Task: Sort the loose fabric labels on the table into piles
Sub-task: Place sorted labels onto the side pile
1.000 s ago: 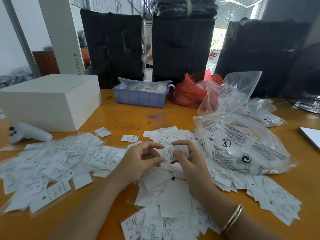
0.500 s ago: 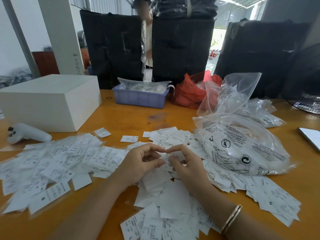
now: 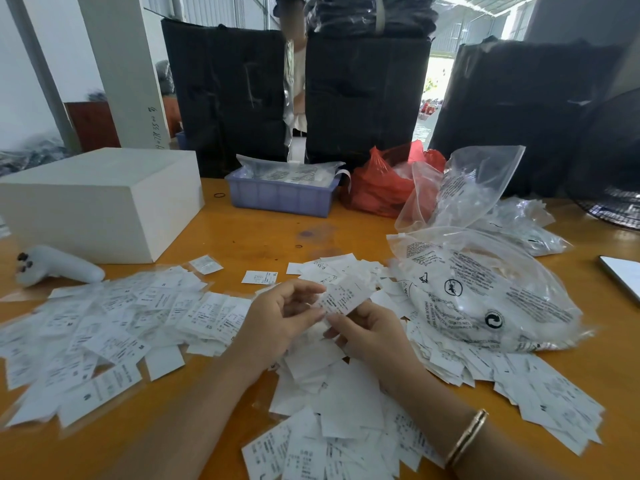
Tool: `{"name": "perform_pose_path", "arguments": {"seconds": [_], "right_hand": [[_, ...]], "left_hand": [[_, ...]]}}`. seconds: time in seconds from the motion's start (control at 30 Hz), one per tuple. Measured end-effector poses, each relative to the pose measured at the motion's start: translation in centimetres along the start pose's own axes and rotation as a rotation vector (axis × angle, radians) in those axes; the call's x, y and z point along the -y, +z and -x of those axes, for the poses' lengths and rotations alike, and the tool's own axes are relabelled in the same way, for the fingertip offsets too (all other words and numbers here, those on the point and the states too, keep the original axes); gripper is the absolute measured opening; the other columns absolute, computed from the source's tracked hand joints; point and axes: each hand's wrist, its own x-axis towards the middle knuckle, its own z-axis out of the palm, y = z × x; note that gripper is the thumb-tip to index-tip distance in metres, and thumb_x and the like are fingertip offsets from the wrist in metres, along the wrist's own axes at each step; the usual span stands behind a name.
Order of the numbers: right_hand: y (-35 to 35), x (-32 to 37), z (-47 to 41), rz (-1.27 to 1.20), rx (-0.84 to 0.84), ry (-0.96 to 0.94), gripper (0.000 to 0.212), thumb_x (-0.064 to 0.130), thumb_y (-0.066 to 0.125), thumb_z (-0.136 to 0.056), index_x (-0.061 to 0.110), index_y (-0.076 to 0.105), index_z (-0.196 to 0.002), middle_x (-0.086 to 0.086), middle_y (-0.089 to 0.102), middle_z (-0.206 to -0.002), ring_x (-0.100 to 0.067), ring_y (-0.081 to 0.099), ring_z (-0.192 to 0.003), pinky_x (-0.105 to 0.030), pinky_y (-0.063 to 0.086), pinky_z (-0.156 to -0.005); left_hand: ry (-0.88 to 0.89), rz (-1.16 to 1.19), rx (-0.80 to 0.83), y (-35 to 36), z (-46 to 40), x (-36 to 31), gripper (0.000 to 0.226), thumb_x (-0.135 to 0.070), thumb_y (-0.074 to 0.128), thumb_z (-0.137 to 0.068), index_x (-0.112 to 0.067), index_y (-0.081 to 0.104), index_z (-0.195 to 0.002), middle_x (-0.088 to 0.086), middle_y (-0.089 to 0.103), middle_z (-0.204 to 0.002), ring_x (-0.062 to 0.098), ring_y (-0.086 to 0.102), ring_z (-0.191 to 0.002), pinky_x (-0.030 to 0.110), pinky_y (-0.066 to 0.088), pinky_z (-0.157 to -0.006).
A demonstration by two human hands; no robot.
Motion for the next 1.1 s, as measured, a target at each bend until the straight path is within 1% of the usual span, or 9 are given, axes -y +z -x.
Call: {"name": "perform_pose_path", "arguments": {"seconds": [0.1, 0.3, 0.47, 0.57, 0.67, 0.8, 0.87, 1.0, 1.1], "right_hand": [[0.05, -0.06, -0.08, 0.015, -0.022, 0.017, 0.015, 0.017, 0.066, -0.088, 0.025, 0.068, -0.075, 0.004, 0.072, -0.067, -0.007, 0.061, -0.054, -0.021, 0.048, -0.05], [-0.05, 0.13, -0.12, -0.033, -0.071, 0.027, 0.011, 0.016, 0.064, -0.088, 0.018, 0.068, -0.077, 0.004, 0.071, -0.065, -0.002, 0.06, -0.054, -0.018, 0.047, -0.048], [-0.2, 0.37, -0.02, -0.045, -0.095, 0.015, 0.016, 0.018, 0.065, -0.087, 0.014, 0.068, -0.071, 0.005, 0.072, -0.066, 0.0, 0.059, -0.055, -0.014, 0.044, -0.051], [-0.17, 0.53, 0.06, -0.017, -0.102, -0.004, 0.019, 0.019, 0.066, -0.086, 0.018, 0.068, -0.067, 0.011, 0.07, -0.063, 0.004, 0.058, -0.054, -0.009, 0.041, -0.048], [-0.2, 0.61, -0.03, -0.028, -0.1, -0.006, 0.015, 0.019, 0.066, -0.086, 0.017, 0.068, -0.071, 0.009, 0.072, -0.069, 0.003, 0.061, -0.056, -0.009, 0.042, -0.049], [-0.49, 0.65, 0.04, -0.201, -0.181, -0.038, 0.007, 0.015, 0.066, -0.086, 0.017, 0.068, -0.079, 0.004, 0.073, -0.075, -0.001, 0.062, -0.06, -0.009, 0.044, -0.054], [-0.73, 0.7, 0.18, -0.271, -0.21, -0.05, 0.011, 0.018, 0.066, -0.085, 0.021, 0.072, -0.077, 0.006, 0.073, -0.077, 0.0, 0.063, -0.065, -0.009, 0.045, -0.056], [-0.61, 0.77, 0.4, -0.253, -0.138, -0.064, 0.025, 0.015, 0.067, -0.084, 0.033, 0.076, -0.07, 0.013, 0.073, -0.076, 0.004, 0.065, -0.071, -0.007, 0.046, -0.057], [-0.39, 0.67, 0.36, -0.2, -0.098, -0.098, 0.02, 0.012, 0.066, -0.086, 0.028, 0.077, -0.08, 0.006, 0.074, -0.089, -0.007, 0.069, -0.083, -0.015, 0.05, -0.062]], "left_hand": [[-0.006, 0.035, 0.02, -0.01, 0.01, -0.06, 0.026, -0.012, 0.073, -0.079, -0.034, 0.069, -0.093, -0.008, 0.068, -0.087, -0.002, 0.063, -0.084, 0.012, 0.05, -0.071], [-0.065, 0.019, 0.08, -0.07, -0.1, 0.21, 0.022, -0.017, 0.073, -0.08, -0.032, 0.064, -0.094, -0.01, 0.07, -0.075, 0.005, 0.066, -0.071, 0.012, 0.05, -0.065], [-0.082, 0.034, 0.081, 0.15, -0.17, 0.34, 0.023, -0.015, 0.073, -0.079, -0.029, 0.062, -0.094, -0.008, 0.073, -0.077, 0.007, 0.069, -0.07, 0.011, 0.049, -0.065], [-0.088, -0.012, 0.07, 0.05, -0.15, 0.27, 0.013, -0.023, 0.073, -0.079, -0.026, 0.066, -0.09, -0.009, 0.073, -0.076, 0.005, 0.069, -0.069, 0.009, 0.048, -0.062], [-0.082, -0.066, 0.099, -0.09, -0.07, 0.2, 0.001, -0.024, 0.071, -0.082, -0.024, 0.072, -0.082, -0.011, 0.072, -0.074, 0.002, 0.067, -0.068, 0.007, 0.046, -0.06], [-0.024, -0.142, 0.034, -0.12, -0.1, 0.08, 0.008, -0.023, 0.075, -0.077, -0.025, 0.07, -0.072, -0.014, 0.07, -0.071, 0.001, 0.063, -0.068, 0.008, 0.046, -0.06], [0.024, -0.213, 0.014, -0.09, -0.11, 0.06, 0.009, -0.027, 0.077, -0.074, -0.028, 0.068, -0.07, -0.018, 0.068, -0.073, 0.0, 0.061, -0.07, 0.008, 0.047, -0.061], [0.122, -0.277, 0.0, 0.05, 0.1, 0.01, 0.015, -0.027, 0.078, -0.072, -0.033, 0.065, -0.068, -0.024, 0.066, -0.073, -0.004, 0.061, -0.072, 0.007, 0.046, -0.061], [0.155, -0.309, -0.023, 0.22, 0.17, -0.04, 0.017, -0.026, 0.079, -0.072, -0.034, 0.065, -0.068, -0.025, 0.065, -0.07, -0.008, 0.06, -0.074, 0.006, 0.046, -0.059]]}}
